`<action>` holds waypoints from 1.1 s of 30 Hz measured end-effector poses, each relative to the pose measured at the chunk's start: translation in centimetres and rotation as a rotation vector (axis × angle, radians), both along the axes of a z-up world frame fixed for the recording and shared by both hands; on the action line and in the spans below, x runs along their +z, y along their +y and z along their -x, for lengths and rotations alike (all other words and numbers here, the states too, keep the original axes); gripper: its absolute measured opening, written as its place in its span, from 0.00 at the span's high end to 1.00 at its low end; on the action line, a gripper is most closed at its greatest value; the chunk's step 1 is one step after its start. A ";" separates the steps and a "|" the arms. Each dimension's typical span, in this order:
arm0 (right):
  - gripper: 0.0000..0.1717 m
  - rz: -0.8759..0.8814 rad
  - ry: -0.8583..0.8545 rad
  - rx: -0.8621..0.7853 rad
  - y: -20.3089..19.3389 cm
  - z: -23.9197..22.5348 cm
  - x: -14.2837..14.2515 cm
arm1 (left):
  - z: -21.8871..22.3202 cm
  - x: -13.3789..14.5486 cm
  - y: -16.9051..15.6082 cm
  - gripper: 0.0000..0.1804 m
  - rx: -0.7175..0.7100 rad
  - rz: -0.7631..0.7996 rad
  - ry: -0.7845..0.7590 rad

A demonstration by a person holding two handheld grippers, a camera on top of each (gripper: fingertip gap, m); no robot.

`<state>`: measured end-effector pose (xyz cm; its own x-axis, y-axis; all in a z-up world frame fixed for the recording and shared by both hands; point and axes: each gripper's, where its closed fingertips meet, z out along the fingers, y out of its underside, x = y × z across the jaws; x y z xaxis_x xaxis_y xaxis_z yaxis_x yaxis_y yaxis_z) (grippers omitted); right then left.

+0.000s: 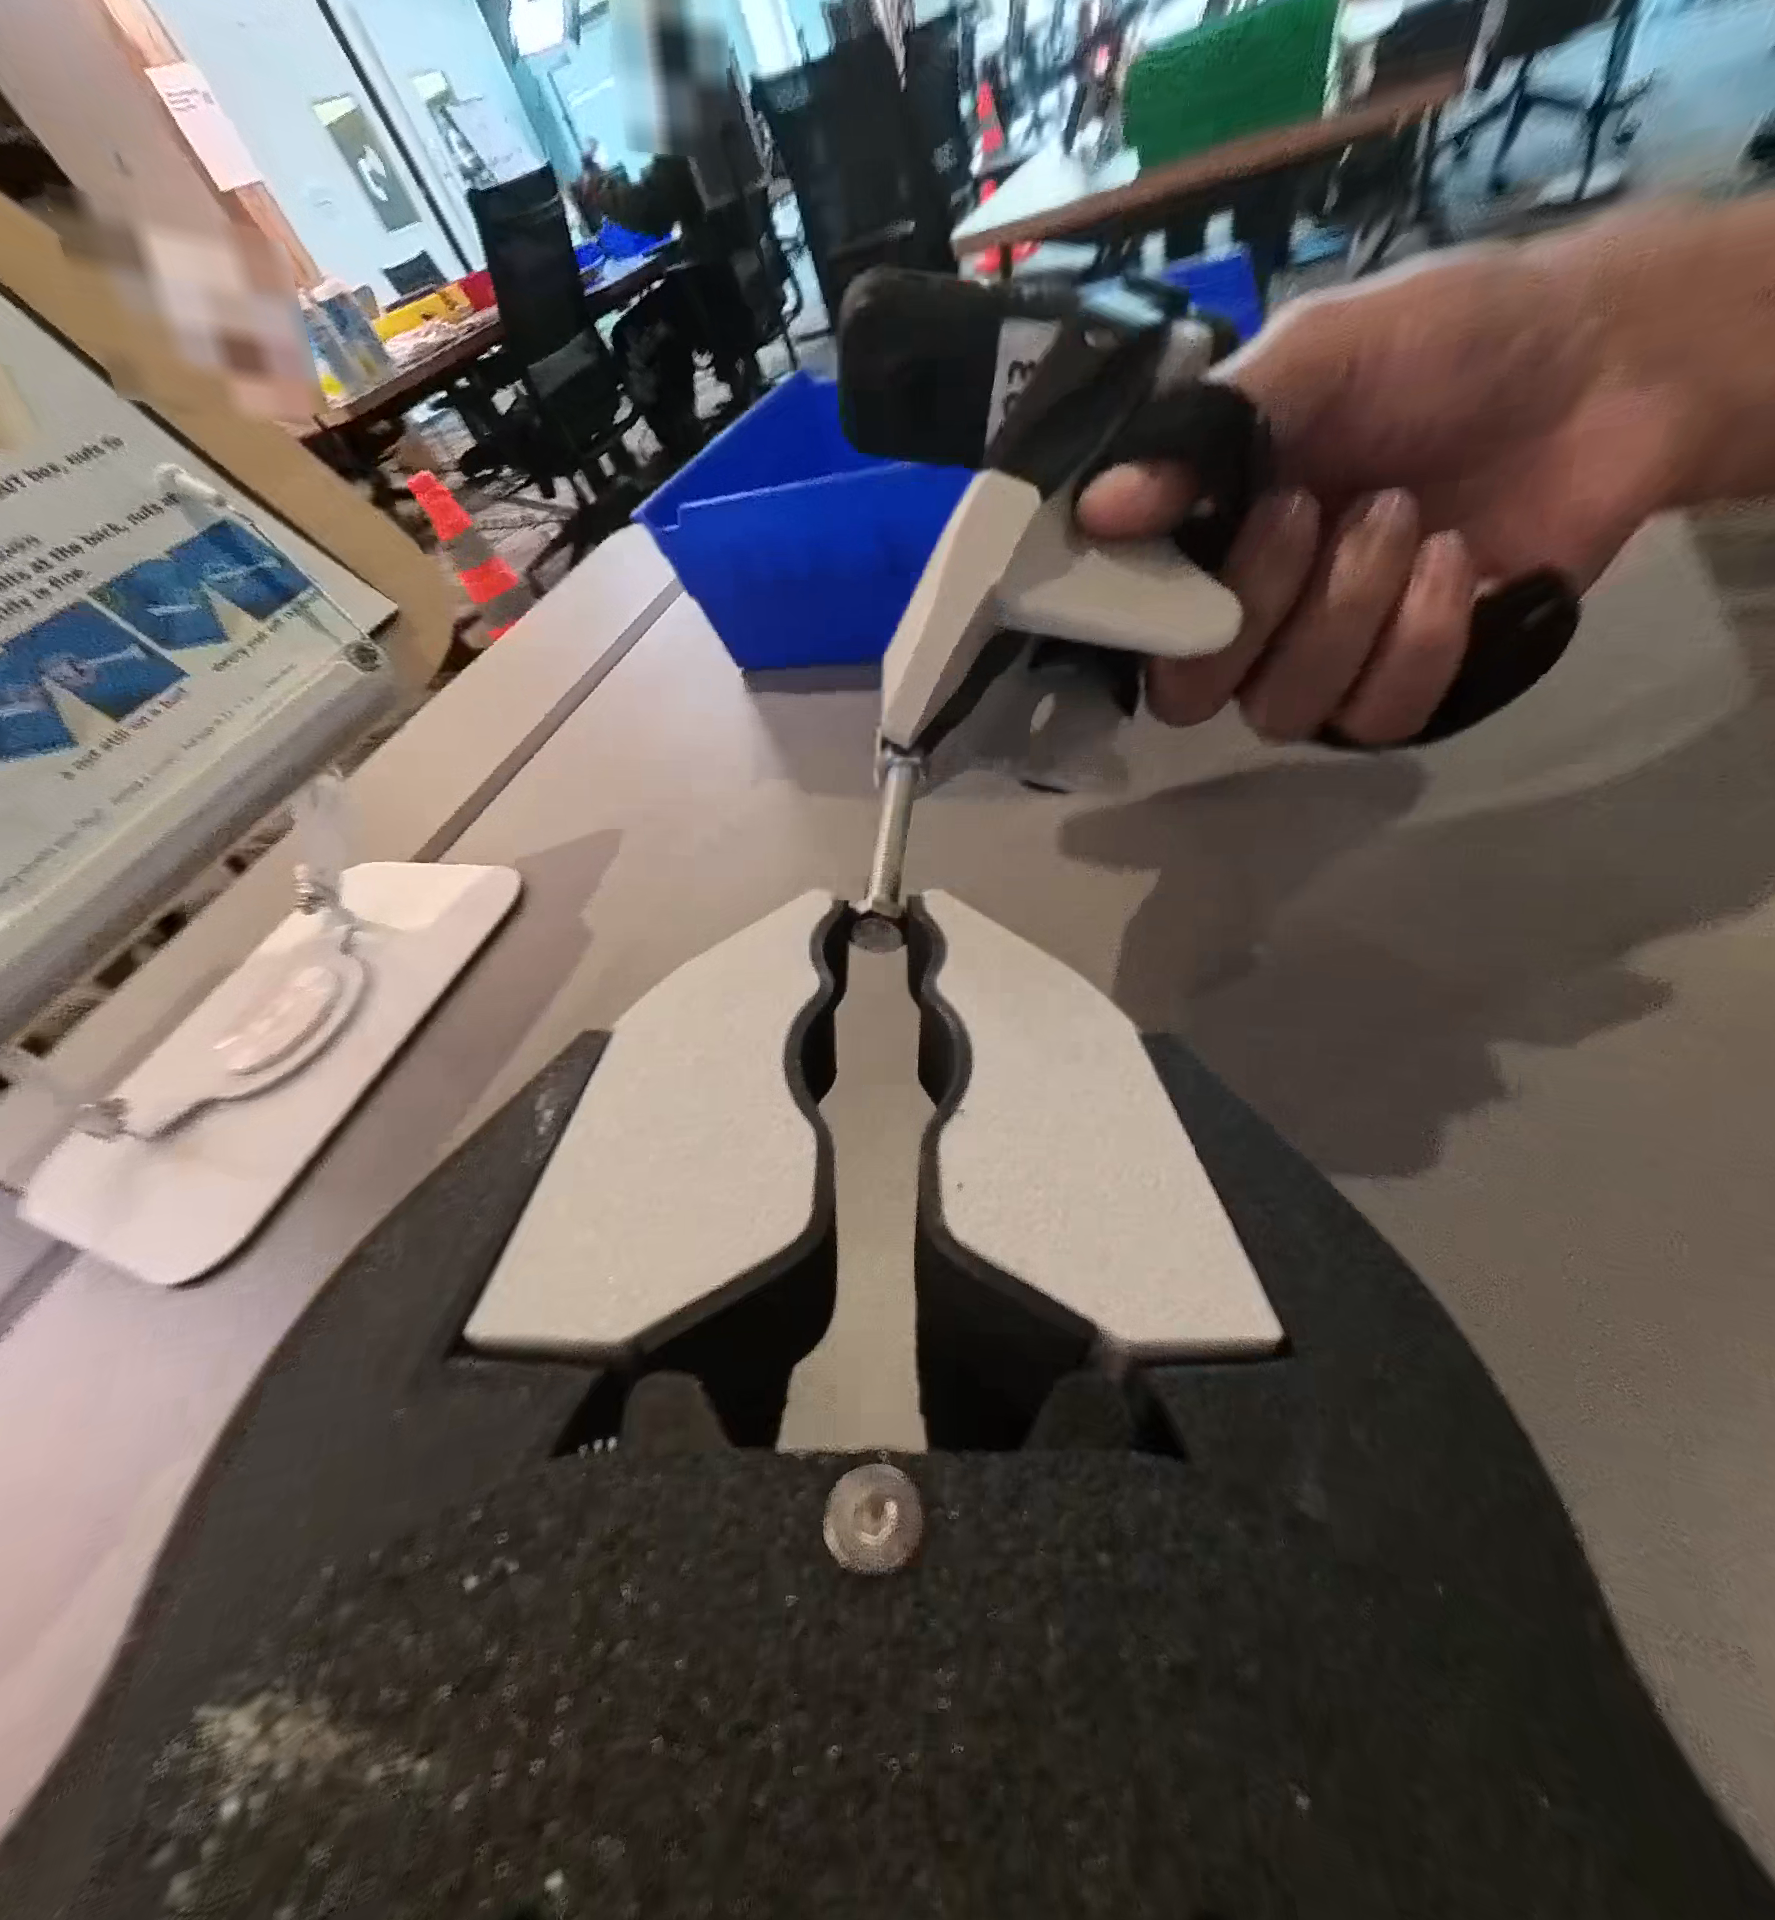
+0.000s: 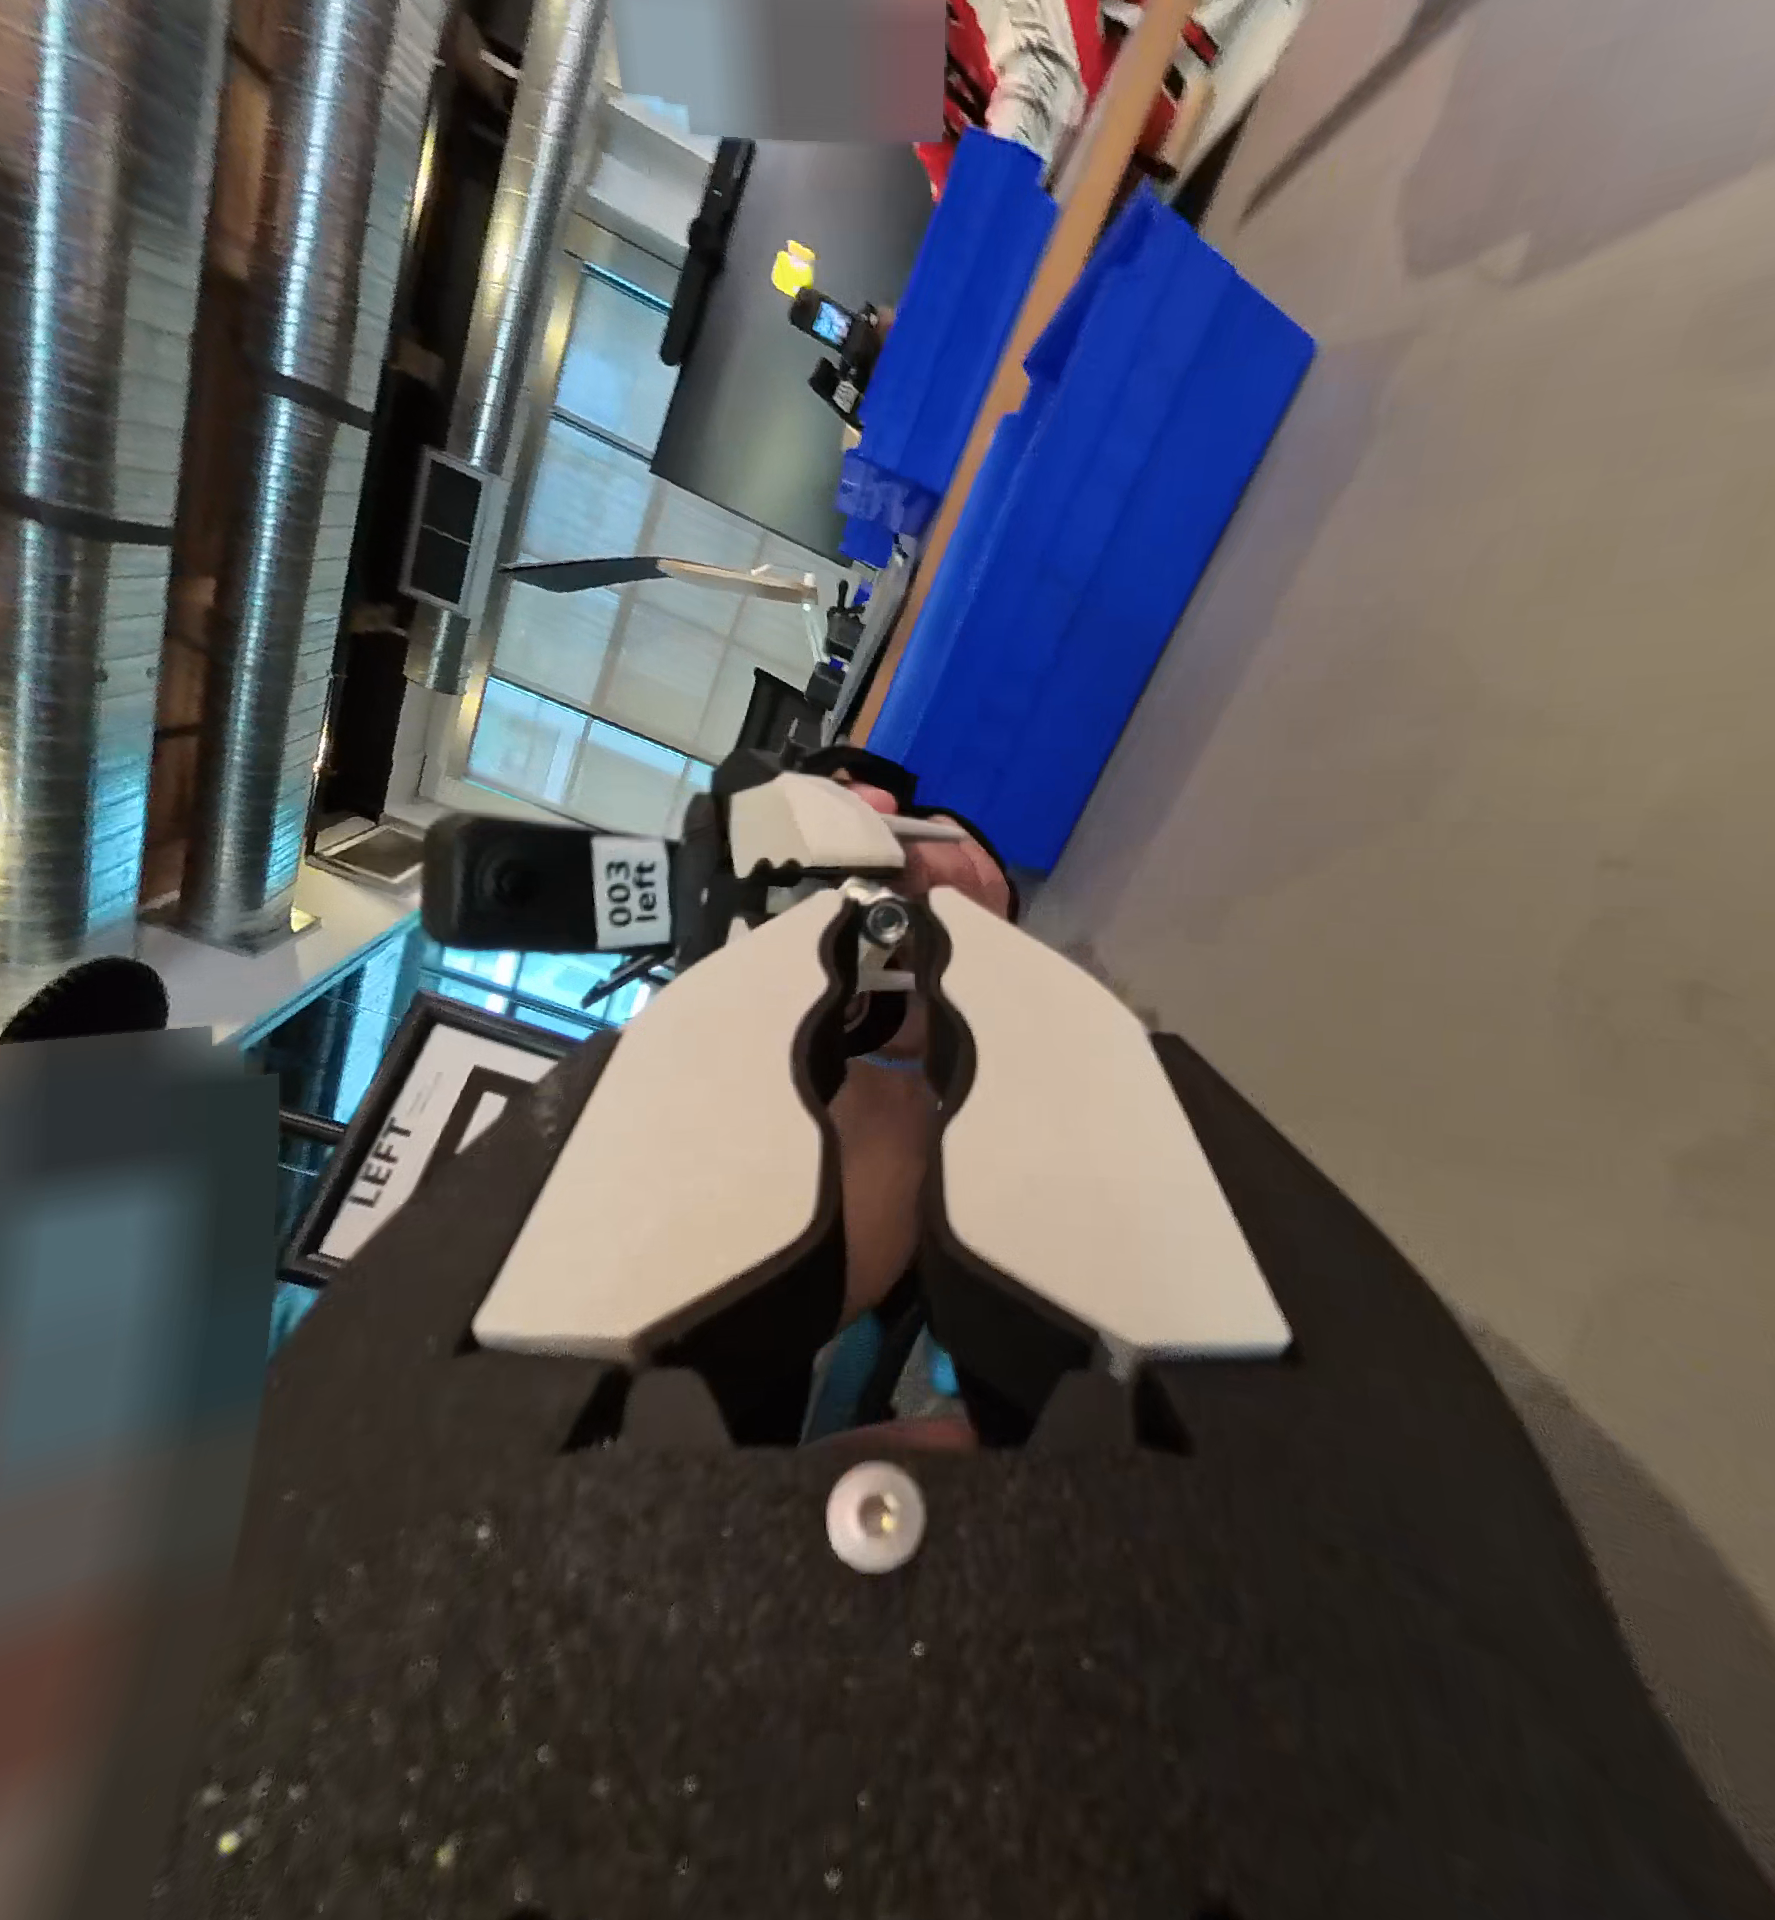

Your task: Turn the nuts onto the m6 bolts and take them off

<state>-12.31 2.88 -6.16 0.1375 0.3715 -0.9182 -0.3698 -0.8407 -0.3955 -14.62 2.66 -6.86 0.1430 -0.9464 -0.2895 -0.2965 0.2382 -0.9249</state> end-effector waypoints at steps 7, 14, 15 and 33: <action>0.94 0.185 0.052 0.056 -0.2 -0.2 -1.0 | -0.2 -1.0 0.2 0.95 0.061 -0.147 0.090; 0.94 0.213 0.069 0.107 -0.8 0.1 -0.8 | 0.0 -1.3 0.5 0.95 0.073 -0.155 0.102; 0.94 0.216 0.070 0.109 -0.8 0.1 -0.8 | 0.0 -1.3 0.5 0.95 0.070 -0.151 0.101; 0.85 0.046 -0.003 0.191 -2.1 1.0 -1.2 | 1.0 -0.9 2.1 0.94 0.084 0.001 0.026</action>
